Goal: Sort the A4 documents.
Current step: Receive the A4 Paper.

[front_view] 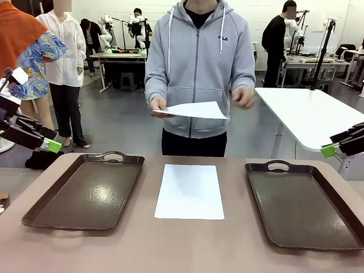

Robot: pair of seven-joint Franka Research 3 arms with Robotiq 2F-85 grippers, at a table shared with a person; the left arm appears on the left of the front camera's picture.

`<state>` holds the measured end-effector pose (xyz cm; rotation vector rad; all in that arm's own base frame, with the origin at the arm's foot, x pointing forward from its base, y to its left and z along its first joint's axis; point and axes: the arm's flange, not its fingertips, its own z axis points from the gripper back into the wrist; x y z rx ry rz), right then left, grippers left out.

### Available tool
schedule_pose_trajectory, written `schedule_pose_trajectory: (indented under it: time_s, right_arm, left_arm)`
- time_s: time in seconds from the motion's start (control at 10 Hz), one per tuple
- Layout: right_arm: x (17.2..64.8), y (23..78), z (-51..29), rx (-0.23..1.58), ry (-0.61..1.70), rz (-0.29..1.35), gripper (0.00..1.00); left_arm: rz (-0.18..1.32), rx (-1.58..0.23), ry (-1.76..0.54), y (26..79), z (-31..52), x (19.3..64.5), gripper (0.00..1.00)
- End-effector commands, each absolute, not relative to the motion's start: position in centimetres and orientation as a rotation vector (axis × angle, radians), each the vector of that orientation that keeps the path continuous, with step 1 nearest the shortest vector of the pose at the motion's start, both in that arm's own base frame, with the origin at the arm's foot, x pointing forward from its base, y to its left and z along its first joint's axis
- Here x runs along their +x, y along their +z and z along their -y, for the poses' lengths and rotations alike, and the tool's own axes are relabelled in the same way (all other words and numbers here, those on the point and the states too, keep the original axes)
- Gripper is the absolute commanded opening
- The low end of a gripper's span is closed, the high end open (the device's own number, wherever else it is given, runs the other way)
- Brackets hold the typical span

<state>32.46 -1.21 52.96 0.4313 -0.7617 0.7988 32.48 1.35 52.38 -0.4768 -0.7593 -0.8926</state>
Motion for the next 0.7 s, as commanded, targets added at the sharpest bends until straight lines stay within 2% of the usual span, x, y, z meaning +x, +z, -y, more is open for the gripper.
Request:
schedule_pose_trajectory:
  time_s: [0.0,0.6]
  right_arm:
    - [32.59,52.78,1.16,0.454,0.801,0.763,1.00]
    - [32.59,52.78,1.16,0.454,0.801,0.763,1.00]
  left_arm:
    - [0.767,-0.488,-0.908,52.22,-1.58,32.64,1.00]
    - [0.767,-0.488,-0.908,52.22,-1.58,32.64,1.00]
